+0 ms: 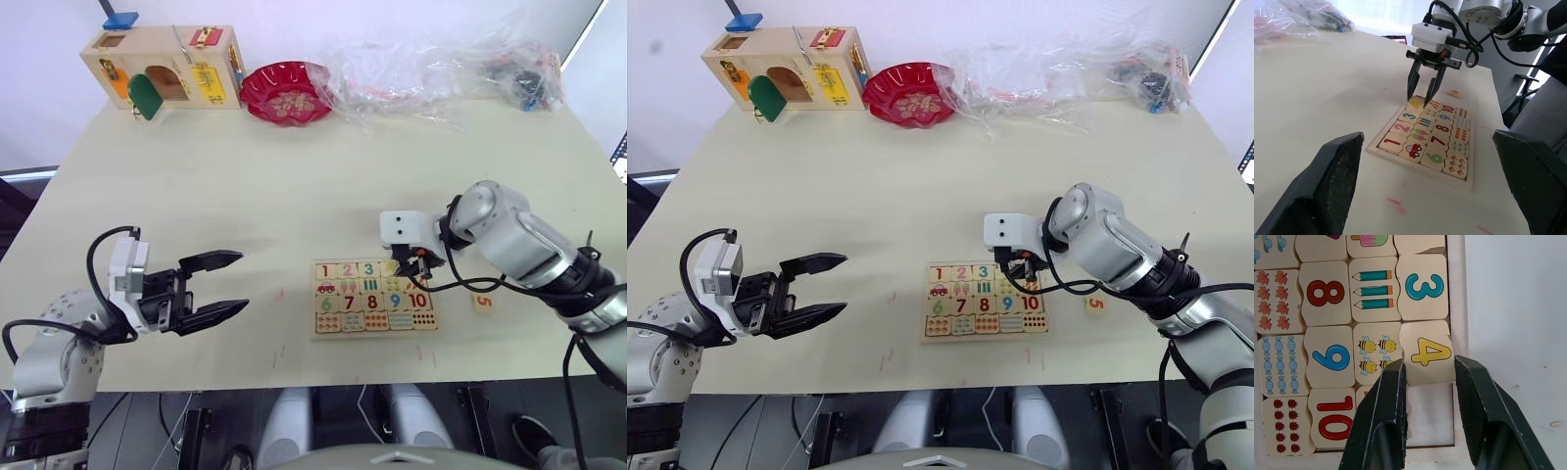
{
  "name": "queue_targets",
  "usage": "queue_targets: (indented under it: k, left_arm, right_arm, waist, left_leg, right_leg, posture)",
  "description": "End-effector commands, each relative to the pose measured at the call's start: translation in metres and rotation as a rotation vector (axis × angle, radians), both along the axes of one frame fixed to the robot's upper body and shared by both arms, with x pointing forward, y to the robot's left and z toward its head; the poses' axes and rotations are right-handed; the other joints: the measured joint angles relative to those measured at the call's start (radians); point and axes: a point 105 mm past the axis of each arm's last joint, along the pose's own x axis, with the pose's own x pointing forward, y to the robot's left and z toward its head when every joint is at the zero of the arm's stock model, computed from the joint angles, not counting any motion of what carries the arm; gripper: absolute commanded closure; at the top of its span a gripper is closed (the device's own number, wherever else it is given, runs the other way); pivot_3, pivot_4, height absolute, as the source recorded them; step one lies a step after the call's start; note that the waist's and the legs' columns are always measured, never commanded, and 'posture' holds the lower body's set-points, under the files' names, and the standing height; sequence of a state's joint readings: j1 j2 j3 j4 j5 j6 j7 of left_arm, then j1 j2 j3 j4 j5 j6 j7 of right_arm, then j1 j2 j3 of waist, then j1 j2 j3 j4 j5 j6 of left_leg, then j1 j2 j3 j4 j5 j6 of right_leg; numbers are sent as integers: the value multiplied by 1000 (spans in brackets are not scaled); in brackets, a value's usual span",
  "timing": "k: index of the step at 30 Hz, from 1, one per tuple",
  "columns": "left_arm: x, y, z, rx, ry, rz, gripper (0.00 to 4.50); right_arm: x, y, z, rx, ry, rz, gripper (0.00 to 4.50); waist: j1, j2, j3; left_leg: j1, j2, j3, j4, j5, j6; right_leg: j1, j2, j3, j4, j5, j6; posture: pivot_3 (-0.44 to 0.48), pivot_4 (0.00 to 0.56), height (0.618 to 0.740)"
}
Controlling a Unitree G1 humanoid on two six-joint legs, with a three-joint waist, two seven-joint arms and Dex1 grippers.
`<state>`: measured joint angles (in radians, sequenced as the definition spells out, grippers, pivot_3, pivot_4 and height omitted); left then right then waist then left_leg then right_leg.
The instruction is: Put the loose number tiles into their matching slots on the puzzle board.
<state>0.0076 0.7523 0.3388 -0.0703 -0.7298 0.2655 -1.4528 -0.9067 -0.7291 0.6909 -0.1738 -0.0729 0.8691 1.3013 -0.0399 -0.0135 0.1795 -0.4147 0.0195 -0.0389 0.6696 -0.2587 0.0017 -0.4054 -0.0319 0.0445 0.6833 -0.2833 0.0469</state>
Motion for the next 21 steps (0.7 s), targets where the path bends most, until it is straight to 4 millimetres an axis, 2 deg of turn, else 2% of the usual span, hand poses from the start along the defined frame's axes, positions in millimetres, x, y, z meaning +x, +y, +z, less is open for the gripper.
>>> queue_targets:
  k: [1,21]
  left_arm:
    - [-3,-4,7,13,-34,-19,0]
    - [-2,-5,7,10,-34,-16,0]
  right_arm:
    - [0,3,4,2,-11,16,3637]
    - [2,3,5,1,-21,20,3637]
  waist:
    - [0,0,0]
    - [0,0,0]
  left_leg:
    - [0,0,0,0,0,0]
    - [1,0,0,2,0,0]
  right_leg:
    - [0,0,0,0,0,0]
    - [0,0,0,4,0,0]
  posture:
    - [0,150,740]
    - [0,150,740]
